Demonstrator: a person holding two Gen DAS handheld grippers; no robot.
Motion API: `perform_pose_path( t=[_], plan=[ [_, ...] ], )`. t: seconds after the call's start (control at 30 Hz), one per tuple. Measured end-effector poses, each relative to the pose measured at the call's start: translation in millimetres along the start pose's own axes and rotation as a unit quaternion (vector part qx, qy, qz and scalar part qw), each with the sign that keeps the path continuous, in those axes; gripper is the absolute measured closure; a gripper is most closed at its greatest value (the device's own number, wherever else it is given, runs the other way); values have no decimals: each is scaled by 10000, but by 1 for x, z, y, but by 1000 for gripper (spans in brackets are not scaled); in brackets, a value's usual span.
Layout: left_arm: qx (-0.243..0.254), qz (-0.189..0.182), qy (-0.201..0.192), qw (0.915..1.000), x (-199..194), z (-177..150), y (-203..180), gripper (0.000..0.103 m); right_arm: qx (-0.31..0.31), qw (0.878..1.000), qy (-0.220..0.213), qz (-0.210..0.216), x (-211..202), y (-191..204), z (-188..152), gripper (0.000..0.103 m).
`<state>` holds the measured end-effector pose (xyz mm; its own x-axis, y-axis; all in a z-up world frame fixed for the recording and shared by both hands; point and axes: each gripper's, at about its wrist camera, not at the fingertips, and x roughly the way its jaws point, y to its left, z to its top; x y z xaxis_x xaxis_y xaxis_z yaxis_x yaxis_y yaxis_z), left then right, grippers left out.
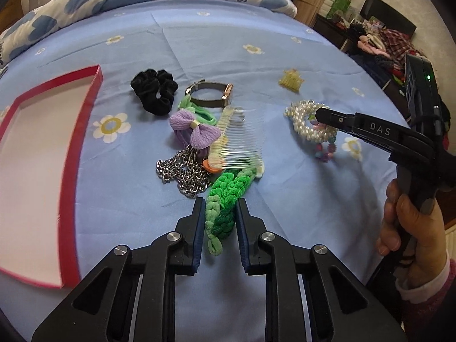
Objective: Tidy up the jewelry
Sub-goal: 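Grasp the green braided hair tie with the left tool while the right tool grasps the pearl bracelet, then carry both items into the red tray and open both tools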
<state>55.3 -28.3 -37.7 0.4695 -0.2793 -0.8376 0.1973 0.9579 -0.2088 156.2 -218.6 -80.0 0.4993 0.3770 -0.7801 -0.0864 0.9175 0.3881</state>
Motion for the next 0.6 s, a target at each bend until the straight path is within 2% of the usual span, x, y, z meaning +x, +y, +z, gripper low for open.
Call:
perform_pose_path(
  t=[0.33,0.6],
  plan=[
    [-113,-162,-408,9990,-54,-8,13,84,-201,9981,-188,559,-52,33,-12,89],
    [-481,-48,-656,9967,-81,-14,43,84,-453,9950,-53,883,-51,71,-19,89]
  ],
)
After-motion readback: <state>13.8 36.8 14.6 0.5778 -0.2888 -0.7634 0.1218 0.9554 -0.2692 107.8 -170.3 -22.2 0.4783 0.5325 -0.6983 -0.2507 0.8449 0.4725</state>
